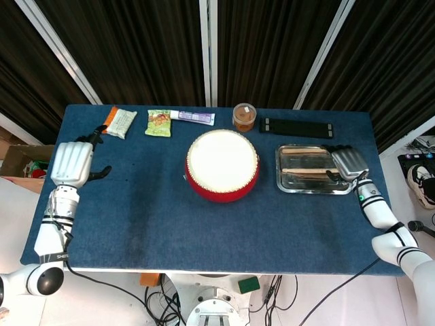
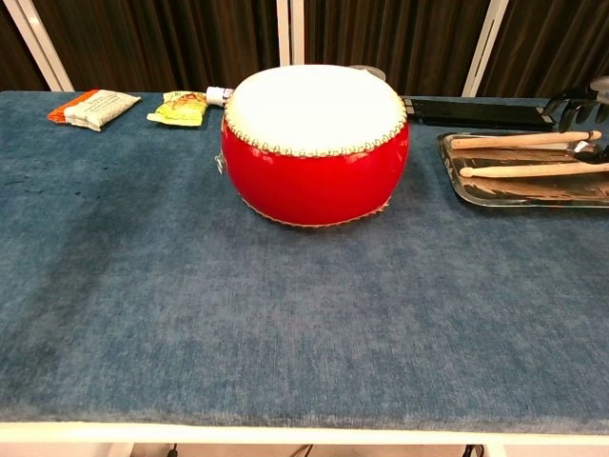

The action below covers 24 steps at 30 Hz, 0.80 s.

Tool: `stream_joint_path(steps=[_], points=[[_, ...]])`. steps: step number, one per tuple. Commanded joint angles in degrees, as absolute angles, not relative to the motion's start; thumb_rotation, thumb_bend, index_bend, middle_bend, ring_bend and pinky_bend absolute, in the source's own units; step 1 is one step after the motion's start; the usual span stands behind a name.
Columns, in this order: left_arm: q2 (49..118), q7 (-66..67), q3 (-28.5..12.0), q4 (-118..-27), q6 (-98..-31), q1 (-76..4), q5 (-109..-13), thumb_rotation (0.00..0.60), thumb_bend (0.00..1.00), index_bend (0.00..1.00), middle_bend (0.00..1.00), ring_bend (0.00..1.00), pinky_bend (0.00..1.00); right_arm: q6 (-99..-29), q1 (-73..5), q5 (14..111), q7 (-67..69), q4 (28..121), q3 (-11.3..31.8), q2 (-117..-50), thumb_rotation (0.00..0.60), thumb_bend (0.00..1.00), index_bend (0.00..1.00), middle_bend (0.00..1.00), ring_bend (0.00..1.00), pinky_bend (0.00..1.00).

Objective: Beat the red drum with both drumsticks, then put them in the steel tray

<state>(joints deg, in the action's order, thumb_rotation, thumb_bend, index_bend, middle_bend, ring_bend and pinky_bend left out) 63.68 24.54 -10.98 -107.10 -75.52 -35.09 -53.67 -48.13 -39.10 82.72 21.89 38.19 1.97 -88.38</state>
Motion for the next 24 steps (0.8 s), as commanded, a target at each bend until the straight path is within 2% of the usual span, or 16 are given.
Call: stream_joint_path(steps=[1, 7, 11, 16, 24], points=[[61.54, 22.76, -9.86, -106.99, -75.88, -33.26, -56.46, 0.6, 0.18, 0.13, 0.32, 0.34, 0.59, -52.9, -36.82, 81.91, 21.38, 42.34, 3.37, -85.35, 0.6, 0.31, 0.18, 0.3, 0.21, 0.3], [57.93, 16.9, -6.61, -104.71, -77.77, -27.98, -63.23, 0.6, 0.18, 0.13, 0.28, 0.26, 0.38, -62.48, -29.97, 78.0, 17.9, 57.46, 6.47, -74.93, 0.6, 0.31, 0.14, 0.27, 0.18, 0.27], [56.5, 12.08, -4.5, -104.03, -79.68, -24.04, -67.2, 0.6, 0.18, 0.13, 0.23, 0.21, 0.3, -66.8, -24.68, 75.06, 14.08, 69.59, 6.89, -67.0, 0.6, 0.31, 0.07, 0.21, 0.12, 0.23], [57.79, 10.24, -1.59, -104.06, -84.15, -19.09, -72.52, 0.6, 0.18, 0.13, 0.2, 0.19, 0.29, -72.35, -18.03, 73.66, 11.86, 81.17, 5.56, -60.91, 0.6, 0.31, 0.03, 0.15, 0.06, 0.17], [62.73, 12.24, 1.89, -103.69, -92.39, -12.2, -80.73, 0.6, 0.18, 0.13, 0.2, 0.19, 0.29, -80.76, -9.86, 77.79, 11.9, 88.51, 1.7, -59.21, 0.6, 0.32, 0.02, 0.14, 0.04, 0.14]])
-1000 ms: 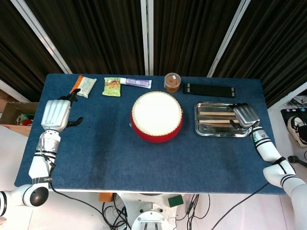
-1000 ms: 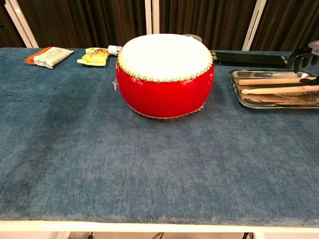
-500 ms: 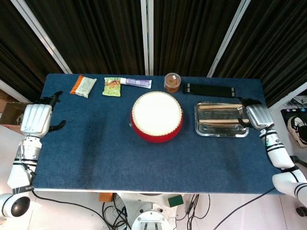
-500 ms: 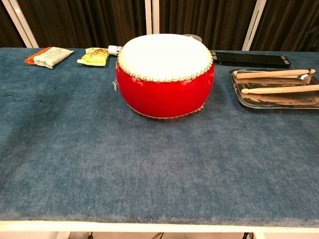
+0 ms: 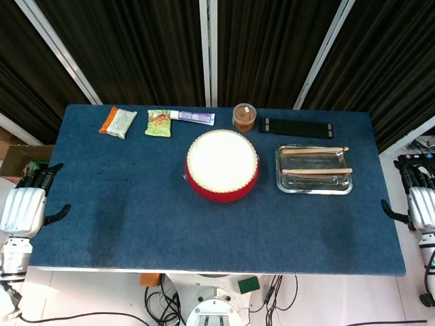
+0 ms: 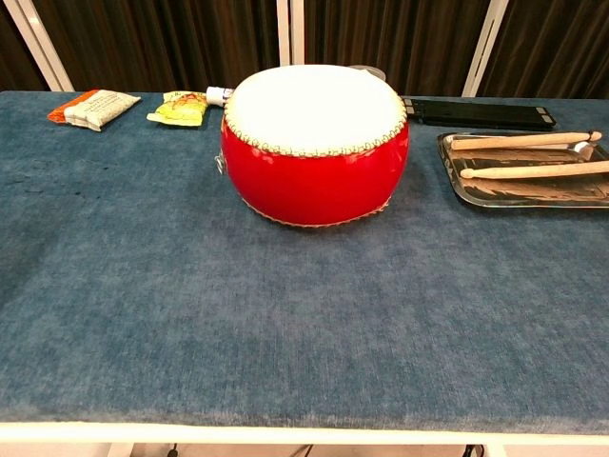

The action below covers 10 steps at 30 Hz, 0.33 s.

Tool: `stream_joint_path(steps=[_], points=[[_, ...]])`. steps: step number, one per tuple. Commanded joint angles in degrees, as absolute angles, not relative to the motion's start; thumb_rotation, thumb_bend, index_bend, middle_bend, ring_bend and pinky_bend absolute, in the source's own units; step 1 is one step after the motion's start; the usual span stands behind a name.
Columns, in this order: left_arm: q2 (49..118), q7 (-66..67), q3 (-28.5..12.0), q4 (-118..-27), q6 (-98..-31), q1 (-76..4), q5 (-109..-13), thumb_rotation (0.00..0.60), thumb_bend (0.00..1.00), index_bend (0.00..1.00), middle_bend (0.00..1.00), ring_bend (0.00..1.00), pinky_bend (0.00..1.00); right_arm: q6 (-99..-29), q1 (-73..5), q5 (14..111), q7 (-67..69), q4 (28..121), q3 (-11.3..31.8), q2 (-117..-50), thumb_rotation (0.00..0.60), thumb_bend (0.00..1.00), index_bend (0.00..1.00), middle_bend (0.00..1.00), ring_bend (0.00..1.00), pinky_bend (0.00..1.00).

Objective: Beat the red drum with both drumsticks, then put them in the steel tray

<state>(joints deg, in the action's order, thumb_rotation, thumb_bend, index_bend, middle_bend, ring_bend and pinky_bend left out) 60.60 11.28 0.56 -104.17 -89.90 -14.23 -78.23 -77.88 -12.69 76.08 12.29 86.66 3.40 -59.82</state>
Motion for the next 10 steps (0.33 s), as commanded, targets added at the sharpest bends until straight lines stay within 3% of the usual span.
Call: stream_joint_path(steps=[1, 10], points=[[63.45, 12.64, 2.19, -103.33, -93.12, -11.56, -81.53, 0.6, 0.18, 0.13, 0.2, 0.19, 0.29, -81.43, -9.19, 78.31, 12.07, 88.54, 1.35, -59.48, 0.6, 0.32, 0.02, 0.14, 0.04, 0.14], [66.93, 14.41, 4.21, -99.8, -95.17, -7.1, -85.39, 0.6, 0.18, 0.13, 0.2, 0.19, 0.3, -84.76, -6.2, 83.28, 12.28, 86.06, -0.23, -62.71, 0.6, 0.32, 0.02, 0.15, 0.04, 0.14]])
